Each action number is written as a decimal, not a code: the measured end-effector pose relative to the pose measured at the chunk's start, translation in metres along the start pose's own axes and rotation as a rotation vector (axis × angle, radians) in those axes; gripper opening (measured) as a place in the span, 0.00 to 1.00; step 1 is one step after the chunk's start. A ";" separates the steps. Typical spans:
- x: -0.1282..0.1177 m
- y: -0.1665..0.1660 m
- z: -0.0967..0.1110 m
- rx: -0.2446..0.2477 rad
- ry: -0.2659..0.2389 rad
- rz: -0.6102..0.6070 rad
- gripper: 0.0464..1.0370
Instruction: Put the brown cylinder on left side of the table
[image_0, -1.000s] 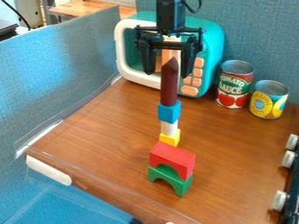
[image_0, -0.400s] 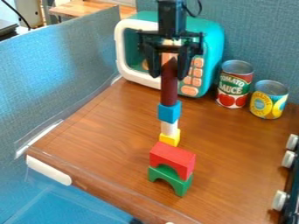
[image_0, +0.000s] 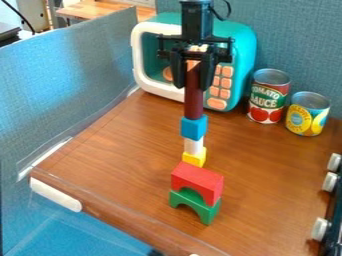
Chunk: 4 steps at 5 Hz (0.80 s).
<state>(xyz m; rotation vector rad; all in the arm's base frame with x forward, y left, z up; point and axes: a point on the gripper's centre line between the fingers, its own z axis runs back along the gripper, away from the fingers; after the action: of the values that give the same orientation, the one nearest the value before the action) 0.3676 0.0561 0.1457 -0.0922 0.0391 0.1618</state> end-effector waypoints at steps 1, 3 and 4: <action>-0.001 0.000 0.000 -0.017 0.003 -0.001 0.47; -0.009 0.030 0.013 -0.055 0.014 0.091 0.47; -0.012 0.056 0.023 -0.070 0.002 0.148 0.47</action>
<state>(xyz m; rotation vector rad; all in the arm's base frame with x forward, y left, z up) 0.3476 0.1112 0.1637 -0.1592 0.0419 0.3106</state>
